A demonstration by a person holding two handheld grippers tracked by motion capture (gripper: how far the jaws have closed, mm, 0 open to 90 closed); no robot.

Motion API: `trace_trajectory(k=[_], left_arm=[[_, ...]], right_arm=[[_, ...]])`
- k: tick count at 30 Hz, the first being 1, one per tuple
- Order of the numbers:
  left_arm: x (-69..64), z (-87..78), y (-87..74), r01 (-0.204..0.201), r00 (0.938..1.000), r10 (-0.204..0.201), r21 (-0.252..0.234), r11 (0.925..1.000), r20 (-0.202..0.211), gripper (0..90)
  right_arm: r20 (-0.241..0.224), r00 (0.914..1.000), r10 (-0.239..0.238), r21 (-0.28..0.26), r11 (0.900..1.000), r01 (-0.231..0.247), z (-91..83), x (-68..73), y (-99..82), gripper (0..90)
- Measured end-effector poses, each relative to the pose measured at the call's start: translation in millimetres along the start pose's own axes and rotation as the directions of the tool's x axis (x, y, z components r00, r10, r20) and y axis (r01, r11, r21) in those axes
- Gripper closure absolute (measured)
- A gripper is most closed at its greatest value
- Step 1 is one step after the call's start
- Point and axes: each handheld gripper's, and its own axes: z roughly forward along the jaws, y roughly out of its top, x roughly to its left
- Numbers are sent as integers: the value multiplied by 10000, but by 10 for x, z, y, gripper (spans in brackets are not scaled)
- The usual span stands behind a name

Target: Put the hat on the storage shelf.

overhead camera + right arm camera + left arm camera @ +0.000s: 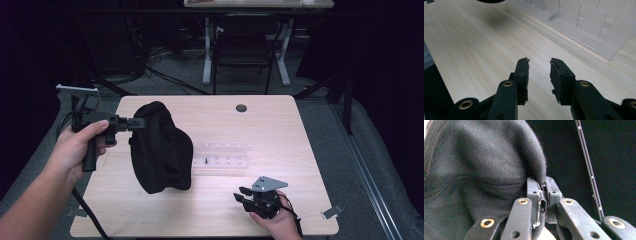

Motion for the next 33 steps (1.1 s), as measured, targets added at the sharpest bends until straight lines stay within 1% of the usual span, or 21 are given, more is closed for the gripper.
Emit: trace_trajectory(k=[3, 6, 7, 8, 9, 14, 24, 29, 30, 33], left_arm=[[-31, 17, 59, -5, 9999, 4, -98, 10000, -115, 853], [-58, 44, 108, -21, 9999, 19, -195, 9998, -103, 852], [-69, 56, 124, -29, 9999, 26, -251, 9997, -122, 852], [-80, 68, 141, -27, 9999, 23, -277, 9996, -144, 852], [-90, 87, 162, -31, 9999, 25, -326, 9995, -162, 852], [-128, 189, 250, 2, 9996, -13, -436, 9991, -265, 852], [-135, 417, 381, 112, 9991, -131, -476, 9988, -411, 852], [-128, 493, 433, 182, 9986, -208, -532, 9984, -487, 852], [-135, 516, 450, 151, 9978, -184, -520, 9985, -641, 852], [-135, 540, 464, 141, 9974, -177, -521, 9985, -705, 852]], right_arm=[[3, 10000, 4, 25, 10000, -4, 3, 0, -1, 676], [-11, 10000, 25, 36, 10000, -24, 5, 5, -1, 675], [-107, 9999, 116, -71, 9999, -117, 11, 8, -2, 676], [-107, 9999, 116, -71, 9999, -117, 11, 8, -2, 676], [-19, 10000, 2, 64, 10000, -2, 7, 0, -1, 675], [-13, 10000, 29, 33, 10000, -29, 9, -8, -5, 675], [42, 10000, -14, 39, 10000, 14, -14, -31, -6, 675], [53, 10000, -1, -15, 10000, 1, -21, -42, -7, 675], [46, 10000, 19, -23, 10000, -19, -22, -44, -7, 676], [51, 10000, 31, -14, 10000, -30, -29, -49, -7, 675]])
